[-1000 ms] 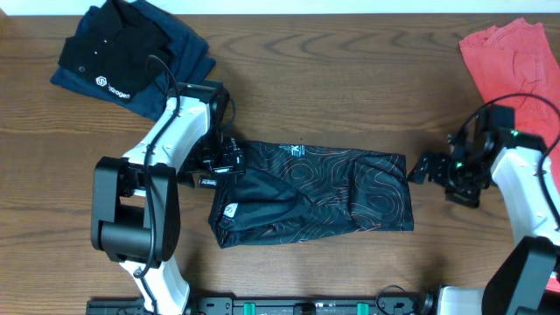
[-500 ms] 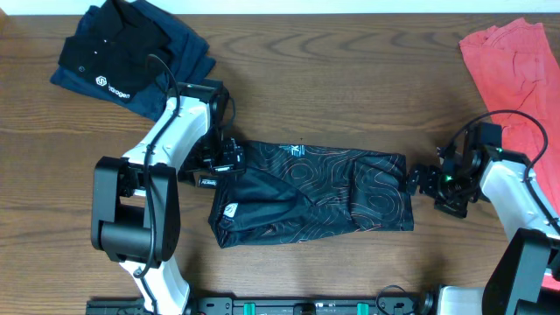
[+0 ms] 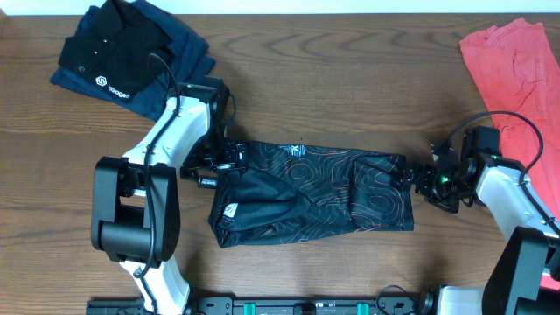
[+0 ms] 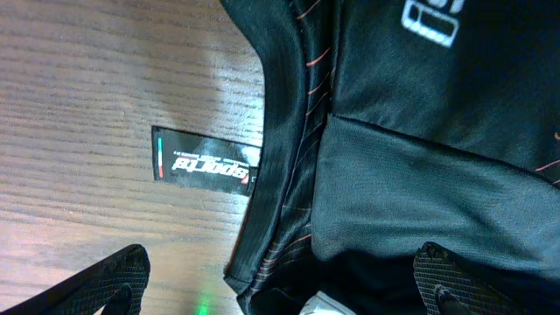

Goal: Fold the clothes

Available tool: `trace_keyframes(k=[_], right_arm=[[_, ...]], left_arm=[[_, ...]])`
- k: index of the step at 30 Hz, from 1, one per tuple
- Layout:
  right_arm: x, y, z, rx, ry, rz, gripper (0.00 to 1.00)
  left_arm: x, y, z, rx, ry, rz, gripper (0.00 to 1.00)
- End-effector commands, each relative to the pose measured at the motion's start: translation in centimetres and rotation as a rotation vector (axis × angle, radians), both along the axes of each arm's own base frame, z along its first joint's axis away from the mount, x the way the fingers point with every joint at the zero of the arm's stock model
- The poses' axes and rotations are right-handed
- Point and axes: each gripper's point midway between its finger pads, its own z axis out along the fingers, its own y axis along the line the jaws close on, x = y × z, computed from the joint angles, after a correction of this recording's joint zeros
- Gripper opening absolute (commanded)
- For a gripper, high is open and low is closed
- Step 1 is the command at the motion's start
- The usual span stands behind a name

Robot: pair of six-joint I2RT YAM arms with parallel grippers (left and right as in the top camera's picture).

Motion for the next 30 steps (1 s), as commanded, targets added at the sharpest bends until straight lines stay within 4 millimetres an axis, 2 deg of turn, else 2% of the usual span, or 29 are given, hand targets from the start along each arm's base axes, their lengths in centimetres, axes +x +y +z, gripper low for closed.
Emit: trace_keyframes(k=[1, 9, 16, 20, 26, 30], right_arm=[[-0.2, 0.9, 0.1, 0.042, -0.019, 0.041, 0.98], [-0.2, 0.9, 0.0, 0.042, -0.020, 0.047, 0.98], [-0.2, 0.9, 0.4, 0.047, -0.004, 0.030, 0.97], [0.1, 0.4, 1.5, 0.028, 0.010, 0.027, 0.96], [0.2, -0.2, 4.4, 0.003, 0.069, 0.019, 0.96], [-0.1, -0.1, 5.8, 0.010, 0.100, 0.020, 0.96]], left_arm=[[-0.2, -0.1, 0.2, -0.018, -0.001, -0.012, 0.98], [-0.1, -0.1, 0.2, -0.018, -0.003, -0.013, 0.98], [0.8, 0.2, 0.1, -0.025, -0.035, 0.003, 0.98], [1.0, 1.2, 0.1, -0.044, -0.034, 0.037, 0.98], [1.5, -0.6, 1.1, -0.329, -0.052, -0.003, 0.98], [1.7, -0.6, 1.5, -0.398, -0.061, 0.010, 0.98]])
